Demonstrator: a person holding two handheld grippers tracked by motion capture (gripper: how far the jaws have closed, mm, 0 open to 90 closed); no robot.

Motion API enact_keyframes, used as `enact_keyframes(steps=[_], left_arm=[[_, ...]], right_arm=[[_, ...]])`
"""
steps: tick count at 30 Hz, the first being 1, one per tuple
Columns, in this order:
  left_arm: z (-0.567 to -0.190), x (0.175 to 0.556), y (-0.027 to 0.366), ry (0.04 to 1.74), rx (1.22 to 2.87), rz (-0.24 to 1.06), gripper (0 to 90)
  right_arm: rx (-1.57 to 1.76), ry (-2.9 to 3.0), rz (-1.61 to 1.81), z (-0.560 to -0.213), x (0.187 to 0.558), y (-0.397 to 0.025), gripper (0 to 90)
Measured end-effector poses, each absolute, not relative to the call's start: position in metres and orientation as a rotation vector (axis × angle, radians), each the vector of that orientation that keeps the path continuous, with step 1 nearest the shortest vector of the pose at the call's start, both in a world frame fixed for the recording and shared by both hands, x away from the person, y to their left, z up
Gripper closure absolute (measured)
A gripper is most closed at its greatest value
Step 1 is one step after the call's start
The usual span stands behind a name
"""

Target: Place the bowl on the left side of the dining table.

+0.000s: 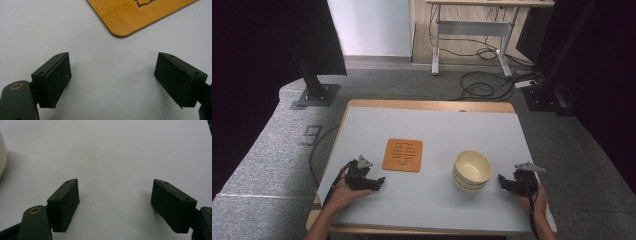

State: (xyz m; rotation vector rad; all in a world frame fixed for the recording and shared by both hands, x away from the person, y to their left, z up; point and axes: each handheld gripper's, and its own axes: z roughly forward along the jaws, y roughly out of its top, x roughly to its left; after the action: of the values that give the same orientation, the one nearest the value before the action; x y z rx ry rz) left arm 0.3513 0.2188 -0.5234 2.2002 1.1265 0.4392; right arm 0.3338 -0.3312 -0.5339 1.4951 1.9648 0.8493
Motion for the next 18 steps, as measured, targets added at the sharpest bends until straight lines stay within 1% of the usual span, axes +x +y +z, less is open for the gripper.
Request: enact_keyframes(steps=[14,18], left_arm=[[-0.5235,0.3513,0.2186,1.127,2.198,0.441,13.8],[-0.5235,0.3513,0.2185,1.127,2.199,0.441,13.8]], right_arm=[[1.479,1.964,0.840,-0.5336,0.3329,-0.3296,23.1],[1.488,1.959,0.835,-0.5337,0.3335,-0.3299,21.5]])
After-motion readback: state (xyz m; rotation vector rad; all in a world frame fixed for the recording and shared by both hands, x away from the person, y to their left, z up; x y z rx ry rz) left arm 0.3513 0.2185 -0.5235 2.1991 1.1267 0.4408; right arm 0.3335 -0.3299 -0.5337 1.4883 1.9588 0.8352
